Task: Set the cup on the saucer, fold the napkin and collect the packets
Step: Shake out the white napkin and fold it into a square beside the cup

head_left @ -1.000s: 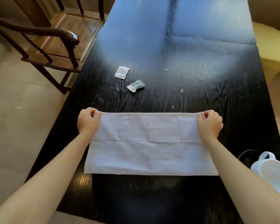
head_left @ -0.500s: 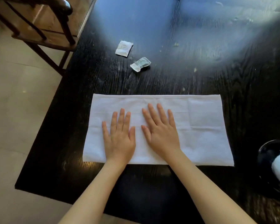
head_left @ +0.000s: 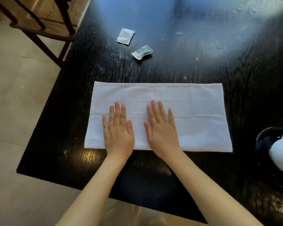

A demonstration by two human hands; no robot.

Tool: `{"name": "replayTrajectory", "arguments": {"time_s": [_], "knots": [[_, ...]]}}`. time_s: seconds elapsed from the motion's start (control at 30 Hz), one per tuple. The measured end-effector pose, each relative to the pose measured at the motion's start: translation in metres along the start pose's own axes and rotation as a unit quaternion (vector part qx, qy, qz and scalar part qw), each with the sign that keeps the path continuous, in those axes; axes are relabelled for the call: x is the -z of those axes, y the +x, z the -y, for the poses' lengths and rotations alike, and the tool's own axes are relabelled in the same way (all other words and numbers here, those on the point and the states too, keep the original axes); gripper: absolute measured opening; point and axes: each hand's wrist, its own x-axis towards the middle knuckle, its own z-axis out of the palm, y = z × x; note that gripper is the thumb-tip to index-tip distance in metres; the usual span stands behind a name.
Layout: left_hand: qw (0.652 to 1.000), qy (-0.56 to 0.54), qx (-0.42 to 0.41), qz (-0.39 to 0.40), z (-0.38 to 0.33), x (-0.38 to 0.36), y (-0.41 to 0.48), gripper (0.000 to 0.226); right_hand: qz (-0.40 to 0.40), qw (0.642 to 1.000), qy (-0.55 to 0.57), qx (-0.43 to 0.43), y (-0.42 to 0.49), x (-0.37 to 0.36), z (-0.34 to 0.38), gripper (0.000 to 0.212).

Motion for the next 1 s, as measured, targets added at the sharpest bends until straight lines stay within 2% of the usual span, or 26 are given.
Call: {"name": "replayTrajectory", "arguments": {"time_s": [0.1,0.23,0.4,0.57,0.77,0.9,1.0], "knots": [[1.0,0.018,0.018,0.013,-0.006,-0.008,-0.004,0.056,0.018,0.998,-0.041,0.04,-0.018,-0.018,0.023,0.057],[0.999,0.04,-0.005,0.023,0.02,-0.002,0.0,0.06,0.009,0.997,-0.06,0.039,-0.021,-0.009,-0.007,0.06],[0.998,0.049,-0.027,0.027,0.055,0.008,0.006,0.058,0.018,0.995,-0.099,-0.004,-0.035,0.009,-0.067,0.063],[0.997,0.057,-0.041,0.03,0.057,0.009,0.006,0.061,0.036,0.994,-0.102,-0.018,-0.046,0.025,-0.111,0.063],[0.994,0.044,-0.049,0.086,0.046,0.014,0.003,0.065,0.069,0.993,-0.085,-0.035,-0.053,0.041,-0.121,0.066],[0.966,0.031,-0.225,0.122,-0.007,0.0,-0.027,0.063,0.083,0.989,-0.067,0.106,-0.064,0.026,-0.076,0.067],[0.959,0.071,-0.247,0.12,-0.005,-0.002,-0.031,0.062,0.112,0.977,-0.085,0.158,-0.072,0.018,-0.076,0.064]]}}
